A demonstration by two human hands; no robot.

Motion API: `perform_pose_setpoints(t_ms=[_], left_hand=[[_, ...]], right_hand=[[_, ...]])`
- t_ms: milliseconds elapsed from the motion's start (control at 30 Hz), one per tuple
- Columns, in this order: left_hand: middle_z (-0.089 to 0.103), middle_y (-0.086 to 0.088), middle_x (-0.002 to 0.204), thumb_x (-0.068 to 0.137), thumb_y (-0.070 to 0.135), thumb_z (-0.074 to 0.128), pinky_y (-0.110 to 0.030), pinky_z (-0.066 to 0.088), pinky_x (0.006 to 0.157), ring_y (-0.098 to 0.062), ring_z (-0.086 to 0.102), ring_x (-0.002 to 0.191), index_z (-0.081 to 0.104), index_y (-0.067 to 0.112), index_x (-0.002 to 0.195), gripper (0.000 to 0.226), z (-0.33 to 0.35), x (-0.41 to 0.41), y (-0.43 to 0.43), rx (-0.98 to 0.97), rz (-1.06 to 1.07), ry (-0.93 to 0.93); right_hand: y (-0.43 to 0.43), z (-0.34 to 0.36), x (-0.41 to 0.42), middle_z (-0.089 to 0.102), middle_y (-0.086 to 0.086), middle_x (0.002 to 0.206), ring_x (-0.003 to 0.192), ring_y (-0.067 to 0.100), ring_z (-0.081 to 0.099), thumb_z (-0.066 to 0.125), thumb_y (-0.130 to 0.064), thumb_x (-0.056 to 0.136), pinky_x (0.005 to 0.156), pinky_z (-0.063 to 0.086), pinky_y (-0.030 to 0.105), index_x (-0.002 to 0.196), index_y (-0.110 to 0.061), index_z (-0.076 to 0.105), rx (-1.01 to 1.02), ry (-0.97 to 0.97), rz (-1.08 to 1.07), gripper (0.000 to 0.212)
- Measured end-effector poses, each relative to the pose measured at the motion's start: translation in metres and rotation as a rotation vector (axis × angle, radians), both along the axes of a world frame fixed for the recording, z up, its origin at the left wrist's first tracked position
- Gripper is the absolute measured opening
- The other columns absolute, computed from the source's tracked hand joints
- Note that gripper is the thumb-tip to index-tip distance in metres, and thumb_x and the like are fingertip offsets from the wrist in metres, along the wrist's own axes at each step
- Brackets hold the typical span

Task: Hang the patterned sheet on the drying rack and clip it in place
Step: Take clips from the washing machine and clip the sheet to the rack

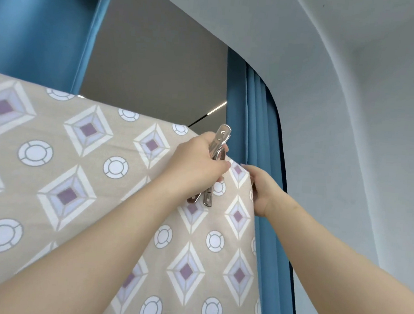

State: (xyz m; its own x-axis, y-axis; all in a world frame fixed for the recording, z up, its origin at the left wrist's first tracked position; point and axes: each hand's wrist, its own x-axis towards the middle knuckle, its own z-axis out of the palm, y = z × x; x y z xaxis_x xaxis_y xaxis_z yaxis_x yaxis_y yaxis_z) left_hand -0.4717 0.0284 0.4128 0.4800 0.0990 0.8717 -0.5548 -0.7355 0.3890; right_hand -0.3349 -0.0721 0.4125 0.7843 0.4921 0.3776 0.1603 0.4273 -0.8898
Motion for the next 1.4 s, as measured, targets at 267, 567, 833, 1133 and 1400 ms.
perform_pose_setpoints(t_ms=[267, 567, 833, 1133, 1400], left_hand=[[0.063, 0.003, 0.086, 0.086, 0.012, 0.057, -0.028, 0.053, 0.070, -0.014, 0.067, 0.063, 0.056, 0.021, 0.099, 0.016, 0.022, -0.005, -0.008, 0.094, 0.134, 0.063], [0.064, -0.006, 0.081, 0.078, 0.007, 0.043, -0.028, 0.039, 0.053, -0.027, 0.062, 0.078, 0.051, 0.015, 0.089, 0.015, 0.038, -0.019, -0.004, 0.315, 0.625, 0.110], [0.071, -0.005, 0.068, 0.074, 0.006, 0.048, -0.035, 0.057, 0.069, -0.026, 0.068, 0.069, 0.057, 0.011, 0.085, 0.015, 0.051, -0.024, 0.002, 0.326, 0.619, 0.179], [0.072, -0.005, 0.069, 0.074, 0.007, 0.047, -0.038, 0.058, 0.072, -0.027, 0.069, 0.071, 0.055, 0.011, 0.083, 0.012, 0.051, -0.022, 0.010, 0.302, 0.598, 0.145], [0.072, -0.005, 0.070, 0.076, 0.008, 0.046, -0.039, 0.058, 0.073, -0.024, 0.069, 0.067, 0.051, 0.013, 0.081, 0.009, 0.049, -0.019, 0.009, 0.291, 0.557, 0.112]], right_hand=[[-0.005, 0.012, -0.009, 0.066, 0.009, 0.081, 0.070, 0.024, 0.062, 0.041, -0.058, 0.090, 0.067, 0.048, 0.030, 0.086, -0.008, 0.063, -0.035, -0.092, -0.099, 0.054], [-0.007, 0.020, -0.018, 0.063, 0.004, 0.063, 0.062, 0.022, 0.057, 0.043, -0.050, 0.092, 0.064, 0.044, 0.030, 0.071, -0.010, 0.059, -0.187, -0.180, -0.223, 0.048], [-0.002, 0.037, -0.029, 0.047, 0.004, 0.062, 0.051, 0.016, 0.040, 0.039, -0.043, 0.095, 0.052, 0.033, 0.024, 0.073, -0.010, 0.049, -0.034, -0.229, -0.395, 0.041], [-0.006, 0.060, -0.030, 0.050, 0.004, 0.060, 0.049, 0.014, 0.034, 0.029, -0.049, 0.097, 0.053, 0.033, 0.023, 0.076, -0.013, 0.045, 0.383, -0.201, -0.450, 0.044], [0.011, 0.071, -0.058, 0.052, 0.004, 0.058, 0.046, 0.014, 0.036, 0.036, -0.058, 0.093, 0.055, 0.040, 0.024, 0.078, -0.011, 0.040, 0.565, -0.182, -0.114, 0.049]])
